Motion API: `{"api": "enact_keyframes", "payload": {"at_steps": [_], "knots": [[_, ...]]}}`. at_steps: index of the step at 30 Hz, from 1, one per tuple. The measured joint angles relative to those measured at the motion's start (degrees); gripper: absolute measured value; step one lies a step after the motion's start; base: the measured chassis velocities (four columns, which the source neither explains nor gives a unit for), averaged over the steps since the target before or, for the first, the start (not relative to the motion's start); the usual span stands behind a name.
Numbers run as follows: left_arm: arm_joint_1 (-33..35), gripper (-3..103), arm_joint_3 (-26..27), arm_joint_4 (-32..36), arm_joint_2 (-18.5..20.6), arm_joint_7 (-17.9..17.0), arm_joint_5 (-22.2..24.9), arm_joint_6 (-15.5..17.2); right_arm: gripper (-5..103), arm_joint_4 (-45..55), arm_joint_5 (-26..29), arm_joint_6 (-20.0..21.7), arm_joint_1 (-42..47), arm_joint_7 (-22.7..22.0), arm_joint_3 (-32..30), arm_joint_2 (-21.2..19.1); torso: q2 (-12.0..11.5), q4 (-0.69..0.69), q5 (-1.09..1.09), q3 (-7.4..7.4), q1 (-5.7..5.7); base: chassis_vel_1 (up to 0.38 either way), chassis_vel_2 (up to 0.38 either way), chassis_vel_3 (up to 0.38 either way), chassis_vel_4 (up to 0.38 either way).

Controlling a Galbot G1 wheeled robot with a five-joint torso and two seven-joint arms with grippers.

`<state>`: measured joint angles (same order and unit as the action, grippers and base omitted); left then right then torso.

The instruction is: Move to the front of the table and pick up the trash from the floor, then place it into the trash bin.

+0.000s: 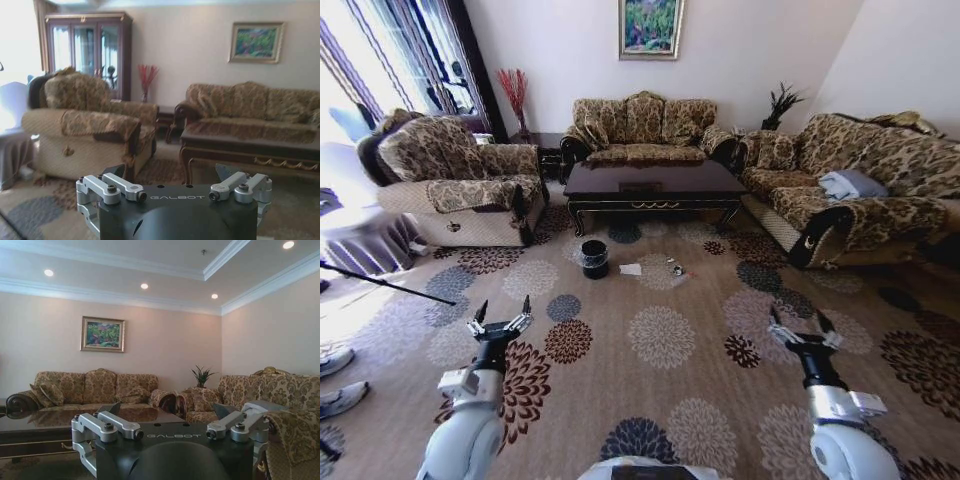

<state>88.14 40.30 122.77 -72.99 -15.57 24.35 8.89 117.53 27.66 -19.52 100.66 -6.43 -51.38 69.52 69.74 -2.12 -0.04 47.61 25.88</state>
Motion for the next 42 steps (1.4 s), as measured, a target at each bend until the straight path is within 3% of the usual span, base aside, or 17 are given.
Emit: {"api": "enact_keyframes", "payload": {"at_steps": [2, 4, 10, 14, 17, 23, 29, 32, 34, 37, 42], "knots": [[-2.32, 100, 0.25, -1.82, 0.77, 0.21, 1.91, 2.64, 100, -0.46, -0.21, -1.15, 0.01, 1.65, -0.42, 0.29, 0.00, 0.02, -0.01, 0.01, 0.01, 0.000, 0.000, 0.000, 0.000], [-2.65, 100, 0.25, -1.50, 1.62, 0.75, 2.14, 2.87, 100, -0.57, -0.67, -1.50, -0.03, 2.29, -0.75, 0.49, 0.00, 0.00, 0.07, 0.00, 0.00, 0.000, 0.000, 0.000, 0.000], [-2.34, 100, 0.68, 1.12, 3.01, 2.41, 1.73, 2.60, 100, 1.19, -1.03, -2.30, 0.94, 4.75, -1.82, 0.22, 0.00, 0.01, 0.05, 0.00, 0.00, 0.000, 0.000, 0.000, 0.000], [-2.19, 100, 0.74, 3.04, 4.55, 6.25, 1.69, 0.90, 100, 2.46, 1.11, -6.27, 1.88, 13.52, -2.74, -2.54, 0.00, 0.01, 0.04, 0.00, 0.00, 0.000, 0.000, 0.000, 0.000], [-2.60, 100, 0.05, 3.26, 4.73, 6.39, 0.78, 0.79, 100, 2.98, 1.94, -7.00, 1.83, 14.77, -2.42, -3.43, 0.00, 0.02, 0.04, 0.00, 0.00, 0.000, 0.000, 0.000, 0.000], [-3.26, 100, -1.32, 2.56, 4.05, 3.60, -2.08, 2.13, 100, 3.59, 0.55, -3.36, 1.14, 8.44, -1.19, -3.92, 0.00, 0.01, 0.05, 0.00, 0.00, 0.000, 0.000, 0.000, 0.000], [-1.56, 100, -2.09, 4.92, 2.03, 5.13, -7.88, 2.21, 100, 4.50, -1.19, -0.87, 1.75, 4.72, -0.04, -4.32, 0.00, 0.01, 0.05, -0.01, 0.00, 0.000, 0.000, 0.000, 0.000], [0.11, 100, -2.29, 5.87, 0.09, 8.79, -10.09, -2.33, 100, 5.62, -1.68, 0.69, 2.37, 3.03, 1.29, -4.65, 0.00, 0.01, 0.05, -0.01, 0.00, 0.000, 0.000, 0.000, 0.000], [0.58, 100, -2.50, 5.93, -0.52, 9.08, -9.25, -3.41, 100, 5.55, -1.80, 0.74, 2.26, 2.91, 1.65, -4.66, 0.00, 0.01, 0.04, -0.01, 0.00, 0.000, 0.000, 0.000, 0.000], [1.15, 100, -3.29, 5.66, -2.42, 8.48, -6.94, -8.25, 100, 4.21, -1.18, -0.28, 1.53, 2.99, 2.18, -4.57, 0.00, 0.01, 0.05, -0.01, 0.00, 0.000, 0.000, 0.000, 0.000], [1.16, 100, -2.97, 5.90, -2.71, 7.09, -6.41, -8.95, 100, 3.09, -1.48, -1.52, 1.15, 4.39, 1.96, -4.61, 0.00, 0.01, 0.04, -0.01, 0.00, 0.000, 0.000, 0.000, 0.000]]}}
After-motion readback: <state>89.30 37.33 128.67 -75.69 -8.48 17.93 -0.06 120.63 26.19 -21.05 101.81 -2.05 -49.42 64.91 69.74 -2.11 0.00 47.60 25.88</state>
